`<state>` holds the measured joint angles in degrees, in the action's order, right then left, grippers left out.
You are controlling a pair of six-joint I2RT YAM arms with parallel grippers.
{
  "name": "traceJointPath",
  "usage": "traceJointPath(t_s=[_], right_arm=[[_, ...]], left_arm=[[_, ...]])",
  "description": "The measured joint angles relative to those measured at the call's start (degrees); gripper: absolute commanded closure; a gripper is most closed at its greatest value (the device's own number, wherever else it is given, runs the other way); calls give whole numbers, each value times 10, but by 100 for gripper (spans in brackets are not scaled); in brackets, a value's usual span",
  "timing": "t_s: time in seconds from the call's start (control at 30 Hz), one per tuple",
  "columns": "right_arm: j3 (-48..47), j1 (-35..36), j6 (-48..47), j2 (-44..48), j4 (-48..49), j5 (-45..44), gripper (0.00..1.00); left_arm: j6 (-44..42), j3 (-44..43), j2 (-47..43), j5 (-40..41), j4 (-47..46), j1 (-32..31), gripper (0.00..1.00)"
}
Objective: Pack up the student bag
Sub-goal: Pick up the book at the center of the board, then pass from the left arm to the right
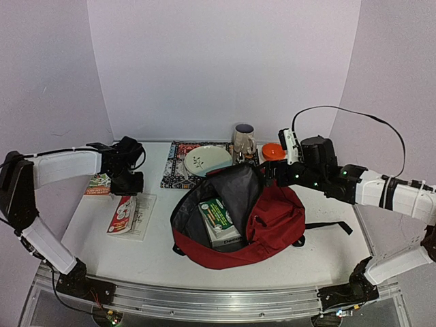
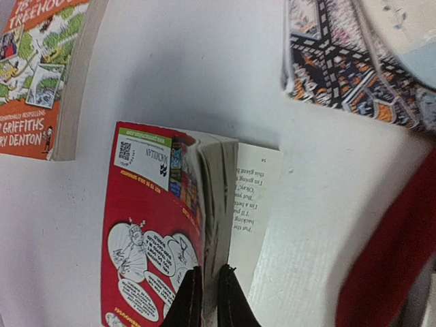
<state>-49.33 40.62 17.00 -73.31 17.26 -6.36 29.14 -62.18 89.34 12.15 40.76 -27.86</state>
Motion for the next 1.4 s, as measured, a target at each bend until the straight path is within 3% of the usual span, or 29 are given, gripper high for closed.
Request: traceJointPath(t_s=[0.37,0.8,1.1,1.4], right_arm=[[-45,0,7,9,-8,97,2],[-165,32,117,-145,37,205,2],[-229,44,221,-225,61,241,2],[-224,52,319,-248,121,269,2]], left_arm=[[-10,-8,-131,-37,3,-2,100],[-100,-80,-212,-154,5,-10,100],[-153,-83,-214,-200,-23,-87,100],[-190,-49,-222,-179,-106,-163,100]])
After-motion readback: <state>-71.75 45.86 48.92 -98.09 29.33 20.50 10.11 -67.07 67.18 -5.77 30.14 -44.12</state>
